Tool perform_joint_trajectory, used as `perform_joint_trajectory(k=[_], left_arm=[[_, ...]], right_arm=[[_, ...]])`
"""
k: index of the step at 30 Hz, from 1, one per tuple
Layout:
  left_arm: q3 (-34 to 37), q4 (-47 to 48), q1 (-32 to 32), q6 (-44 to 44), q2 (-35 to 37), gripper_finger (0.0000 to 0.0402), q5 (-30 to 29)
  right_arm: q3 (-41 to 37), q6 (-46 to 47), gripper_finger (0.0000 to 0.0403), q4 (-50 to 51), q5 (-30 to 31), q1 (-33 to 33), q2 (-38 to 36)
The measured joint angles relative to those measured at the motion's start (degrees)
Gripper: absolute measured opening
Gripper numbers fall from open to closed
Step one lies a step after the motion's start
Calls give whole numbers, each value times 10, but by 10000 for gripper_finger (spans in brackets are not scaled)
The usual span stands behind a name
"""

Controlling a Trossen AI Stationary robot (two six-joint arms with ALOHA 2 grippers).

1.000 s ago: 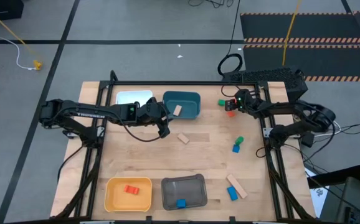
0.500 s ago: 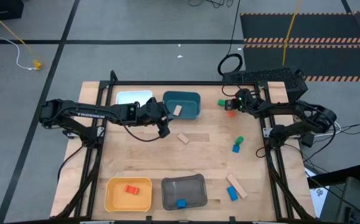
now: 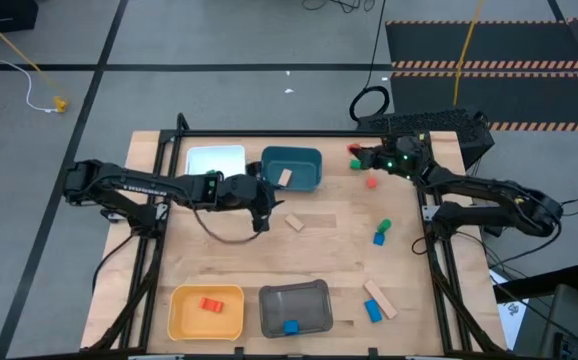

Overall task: Sort & place blocks by color
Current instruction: Put the top orange block into the yellow bin

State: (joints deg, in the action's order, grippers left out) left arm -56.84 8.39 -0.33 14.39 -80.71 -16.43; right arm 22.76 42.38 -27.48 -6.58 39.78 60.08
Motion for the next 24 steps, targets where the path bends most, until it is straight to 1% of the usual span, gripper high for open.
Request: perform_joint_trajectory(k=[4,8,12,17,21,24], left_arm=[[0,-64,-7,70,0,154,0],[0,-107,-7,82,0,154,0],[0,-134,-7,95,0,154,0],[0,-180,-12,111,-6,154,0],[-1,-217,-13,111,-14,155,0],[0,-218,-13,114,-16,155,0]], right_arm=[[0,46,117,-84,-39,-54,-5],[0,86,117,-152,-37,-122,0],[0,103,117,-220,2,-194,13],[0,94,117,-274,56,-263,35],[0,84,117,-301,85,-292,53],[0,82,117,-320,97,-301,66]])
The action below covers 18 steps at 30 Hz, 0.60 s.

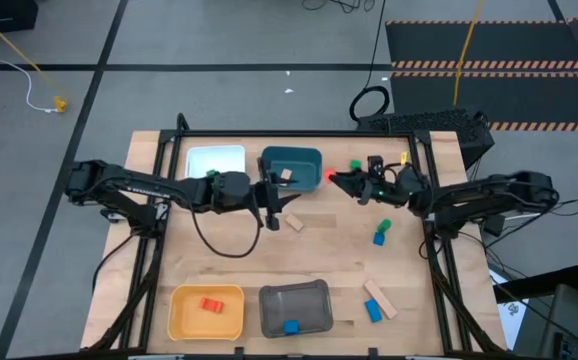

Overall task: Sort & place blocks by color
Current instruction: Put the top orange block into the yellow bin

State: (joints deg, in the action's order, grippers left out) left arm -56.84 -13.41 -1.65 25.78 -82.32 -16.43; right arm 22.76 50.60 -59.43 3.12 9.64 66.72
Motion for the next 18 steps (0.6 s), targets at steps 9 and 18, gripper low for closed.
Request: perform_joint_trajectory(k=[9,18], left_arm=[[0,-3,0,43,1,207,38],[0,-66,1,20,1,236,63]], right_arm=[[0,12,117,-35,14,0,26],[35,6,117,-43,14,-8,51]])
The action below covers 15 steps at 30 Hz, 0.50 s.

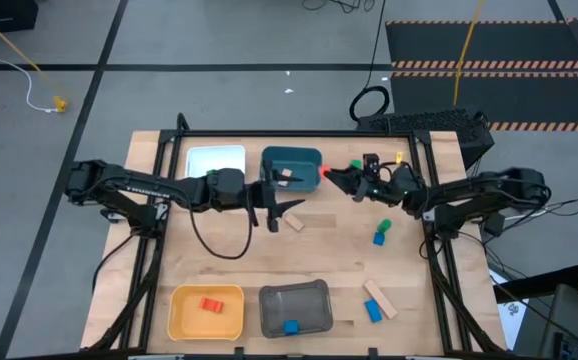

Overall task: Sort & place blocks by color
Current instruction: Put the top orange block into the yellow bin

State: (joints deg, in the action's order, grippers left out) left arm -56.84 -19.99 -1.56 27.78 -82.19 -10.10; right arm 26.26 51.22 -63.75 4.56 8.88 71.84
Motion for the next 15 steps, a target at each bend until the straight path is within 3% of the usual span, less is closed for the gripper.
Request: perform_joint_trajectory(k=[7,10,15], left_arm=[[0,-9,0,40,0,239,-22],[0,-14,0,69,0,239,-66],[0,-14,0,95,0,239,-69]], right_arm=[[67,-28,117,0,-1,-26,46],[76,-28,117,-9,3,-27,60],[79,-11,117,-41,17,-26,86]])
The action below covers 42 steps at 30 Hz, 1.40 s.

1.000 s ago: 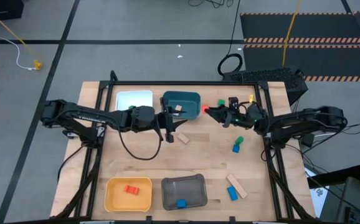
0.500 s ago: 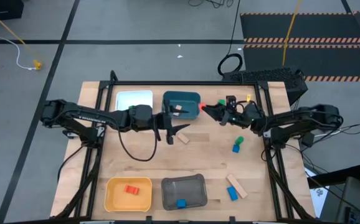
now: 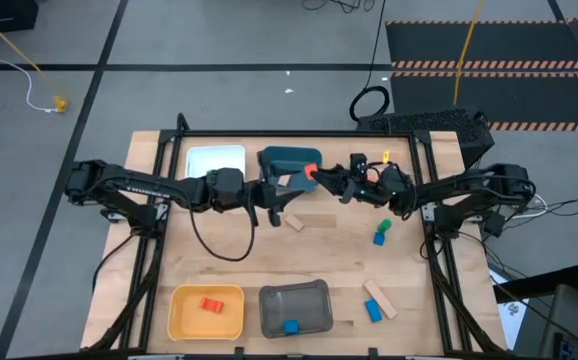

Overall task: Sort & place blocks by color
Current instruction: Put the top orange block into the yellow bin

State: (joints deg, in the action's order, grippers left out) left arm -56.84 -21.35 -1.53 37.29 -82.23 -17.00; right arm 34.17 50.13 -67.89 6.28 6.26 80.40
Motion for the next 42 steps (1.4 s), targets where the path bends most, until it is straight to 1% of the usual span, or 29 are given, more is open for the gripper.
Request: perform_joint_trajectory(k=[6,8,12,13,19,21,23,25,28,31,38,40,42], left_arm=[[0,-35,0,21,-22,239,-6],[0,-52,0,37,-33,239,-18],[0,-85,-5,60,-47,239,-81],[0,-89,-6,64,-47,239,-88],[0,-89,-7,63,-46,239,-91],[0,-86,-12,63,-46,239,-100],[0,-84,-21,67,-46,239,-119],[0,-84,-31,80,-46,239,-151],[0,-84,-44,101,-46,239,-205],[0,-78,-52,107,-46,239,-236],[0,-75,-50,100,-46,239,-234],[0,-76,-45,86,-46,239,-215],[0,-79,-39,72,-46,239,-184]], right_arm=[[5,8,117,-65,2,-5,35],[11,9,117,-67,6,-8,42],[15,9,117,-65,12,-10,48],[15,9,117,-65,11,-10,48],[17,3,117,-65,6,-9,48],[16,1,117,-65,-2,-5,48],[16,0,117,-60,-7,1,44],[16,-1,117,-58,-19,12,42],[16,-3,117,-46,-17,27,31],[16,-3,117,-18,-10,39,22],[16,0,117,-4,-5,26,18],[16,-2,117,-5,-5,17,18],[16,-3,117,-5,-6,10,18]])
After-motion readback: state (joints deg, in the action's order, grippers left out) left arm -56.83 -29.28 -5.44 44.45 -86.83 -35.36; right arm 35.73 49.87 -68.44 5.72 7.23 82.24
